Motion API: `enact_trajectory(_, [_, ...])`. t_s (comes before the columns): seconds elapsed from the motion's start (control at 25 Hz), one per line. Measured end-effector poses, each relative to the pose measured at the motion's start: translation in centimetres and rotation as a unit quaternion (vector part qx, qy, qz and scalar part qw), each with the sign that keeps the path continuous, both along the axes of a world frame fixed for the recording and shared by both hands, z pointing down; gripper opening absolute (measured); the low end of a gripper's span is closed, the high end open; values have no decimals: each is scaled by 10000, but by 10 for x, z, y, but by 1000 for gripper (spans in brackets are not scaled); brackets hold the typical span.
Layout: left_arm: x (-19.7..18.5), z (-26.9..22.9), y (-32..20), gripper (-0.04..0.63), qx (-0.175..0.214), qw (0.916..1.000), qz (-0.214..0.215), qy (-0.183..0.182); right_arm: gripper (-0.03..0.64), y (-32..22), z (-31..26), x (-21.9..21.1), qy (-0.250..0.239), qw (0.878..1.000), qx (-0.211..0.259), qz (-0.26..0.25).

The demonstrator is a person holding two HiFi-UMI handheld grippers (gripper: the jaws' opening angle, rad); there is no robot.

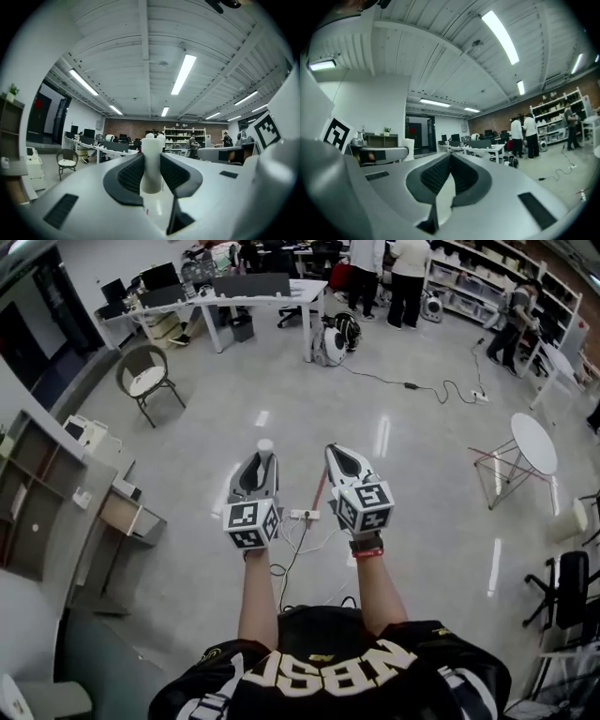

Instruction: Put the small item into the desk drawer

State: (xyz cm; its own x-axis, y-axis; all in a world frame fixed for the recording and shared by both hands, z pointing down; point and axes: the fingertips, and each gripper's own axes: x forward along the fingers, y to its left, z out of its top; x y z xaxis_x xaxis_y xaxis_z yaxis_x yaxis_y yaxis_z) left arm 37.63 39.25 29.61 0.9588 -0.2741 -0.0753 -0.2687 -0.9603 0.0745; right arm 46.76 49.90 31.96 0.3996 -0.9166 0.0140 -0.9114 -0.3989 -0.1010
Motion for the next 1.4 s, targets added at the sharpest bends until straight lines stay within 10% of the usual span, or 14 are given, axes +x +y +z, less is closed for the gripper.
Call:
enact_trajectory(0.64, [-299,7,-213,121,-208,9752,-2204,52,8,-280,9,-293,-111,9640,-272,-2643])
enact_trajectory(1.4, [-431,1,-359,120,-211,8810,-4725,138,8,-478,-5,-414,-82,8547,-148,-5189])
